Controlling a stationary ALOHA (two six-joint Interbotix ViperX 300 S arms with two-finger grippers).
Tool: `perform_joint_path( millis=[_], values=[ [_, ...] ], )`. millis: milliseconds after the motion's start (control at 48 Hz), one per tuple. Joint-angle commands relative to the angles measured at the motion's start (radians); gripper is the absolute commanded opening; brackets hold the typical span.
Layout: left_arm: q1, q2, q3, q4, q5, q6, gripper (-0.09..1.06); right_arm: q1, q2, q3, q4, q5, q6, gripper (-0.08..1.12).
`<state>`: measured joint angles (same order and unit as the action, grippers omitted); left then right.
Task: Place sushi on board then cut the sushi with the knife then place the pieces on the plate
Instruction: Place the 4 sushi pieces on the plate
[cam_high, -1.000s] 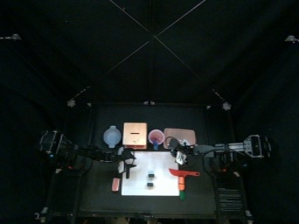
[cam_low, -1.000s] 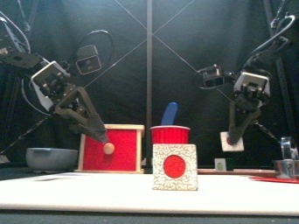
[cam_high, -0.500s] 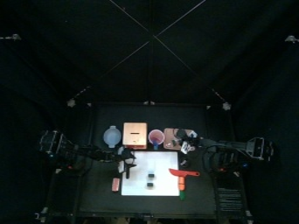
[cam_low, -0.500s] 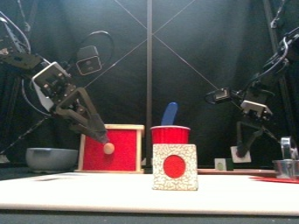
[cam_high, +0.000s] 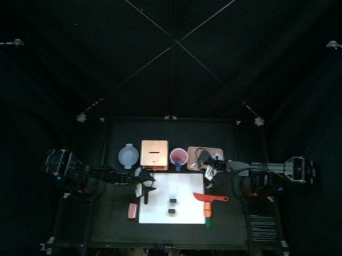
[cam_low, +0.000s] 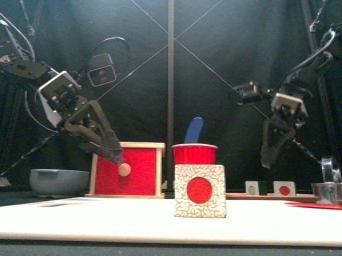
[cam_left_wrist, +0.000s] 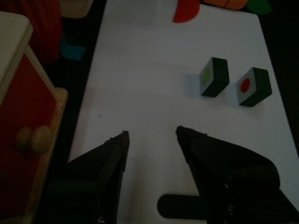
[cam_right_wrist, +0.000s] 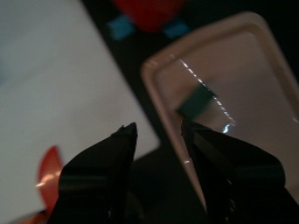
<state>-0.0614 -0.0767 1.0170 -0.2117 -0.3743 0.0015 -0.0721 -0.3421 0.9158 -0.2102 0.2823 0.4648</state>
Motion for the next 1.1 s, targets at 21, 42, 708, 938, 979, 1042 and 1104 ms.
perform_joint_path(
  millis=[21,42,708,938,979,1042,1104],
  values=[
    [0.005,-0.003,-0.011,-0.017,0.0,-0.002,0.84,0.078,0.043,-0.074,0.015,-0.032,0.002,0.81],
    [0.005,-0.003,-0.011,-0.018,0.002,0.0,0.84,0.091,0.055,-0.086,0.017,-0.038,0.002,0.81],
    [0.005,-0.005,-0.011,-0.029,0.02,0.002,0.84,0.264,0.379,-0.351,0.029,-0.057,0.0,0.81],
    [0.005,-0.005,-0.011,-0.031,0.02,0.0,0.84,0.267,0.436,-0.394,0.028,-0.048,-0.002,0.81],
    [0.005,-0.005,-0.012,-0.031,0.018,0.0,0.84,0.265,0.445,-0.399,0.026,-0.046,-0.003,0.81],
    [0.005,-0.005,-0.014,-0.029,0.02,0.0,0.84,0.265,0.46,-0.405,0.025,-0.046,-0.005,0.81],
    [0.005,-0.005,-0.012,-0.029,0.018,0.002,0.84,0.264,0.48,-0.413,0.025,-0.046,-0.005,0.81]
  ],
)
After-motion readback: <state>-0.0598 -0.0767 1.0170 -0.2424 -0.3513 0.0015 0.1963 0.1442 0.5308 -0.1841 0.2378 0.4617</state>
